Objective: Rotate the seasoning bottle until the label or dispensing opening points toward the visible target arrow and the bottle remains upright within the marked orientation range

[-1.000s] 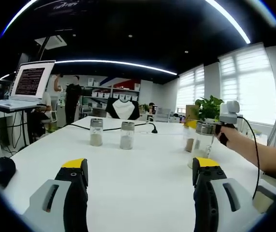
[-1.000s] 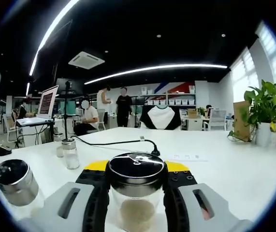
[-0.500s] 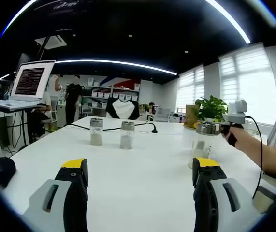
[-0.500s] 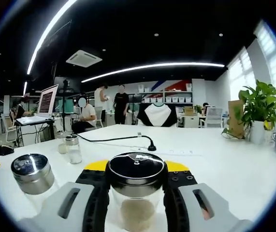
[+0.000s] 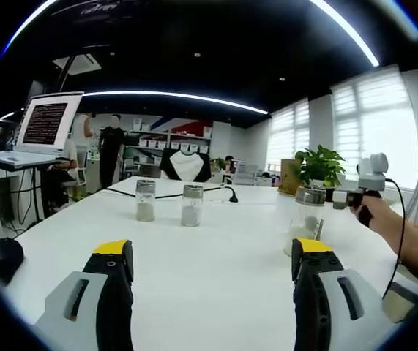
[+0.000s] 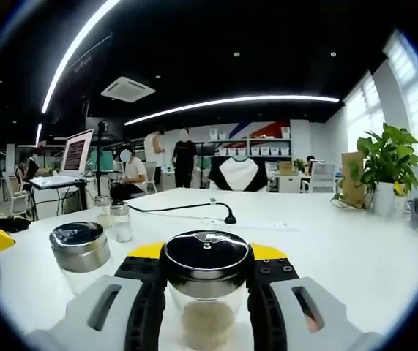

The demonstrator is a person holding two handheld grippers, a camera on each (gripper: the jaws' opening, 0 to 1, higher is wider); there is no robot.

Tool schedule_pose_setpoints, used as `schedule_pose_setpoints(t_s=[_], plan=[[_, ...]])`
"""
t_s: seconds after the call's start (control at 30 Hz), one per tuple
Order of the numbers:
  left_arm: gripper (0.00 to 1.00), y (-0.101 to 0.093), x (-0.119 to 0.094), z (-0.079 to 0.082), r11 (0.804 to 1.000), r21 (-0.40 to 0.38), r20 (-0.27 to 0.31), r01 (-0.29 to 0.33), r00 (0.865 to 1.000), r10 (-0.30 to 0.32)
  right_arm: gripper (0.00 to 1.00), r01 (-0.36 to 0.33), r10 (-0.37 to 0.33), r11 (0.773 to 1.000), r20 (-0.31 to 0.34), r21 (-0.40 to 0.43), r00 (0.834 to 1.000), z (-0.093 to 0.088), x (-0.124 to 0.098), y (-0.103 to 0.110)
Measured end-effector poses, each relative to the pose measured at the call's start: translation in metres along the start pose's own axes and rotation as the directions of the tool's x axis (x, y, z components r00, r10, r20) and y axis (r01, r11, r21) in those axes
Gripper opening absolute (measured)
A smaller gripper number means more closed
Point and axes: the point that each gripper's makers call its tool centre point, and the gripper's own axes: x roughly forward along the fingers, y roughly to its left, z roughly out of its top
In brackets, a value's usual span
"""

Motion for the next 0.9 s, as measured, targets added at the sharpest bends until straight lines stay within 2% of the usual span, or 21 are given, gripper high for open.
schedule_pose_setpoints(t_s=[0.43,0.9], plan=[[0.94,-0.001,0.0,-0.002,1.0,0.003,-0.007,0.002,1.0,-0.002,0.41,-0.028,0.028,1.0,-0.024,0.005,0.999,0.0,-0.024,0.005],[0.94,-0.004,0.0,-0.003,1.0,0.004,-0.01,0.007,1.0,-0.007,0.41,-0.054,0.054,0.999,-0.011,0.009,0.998,0.001,-0.04,0.012]])
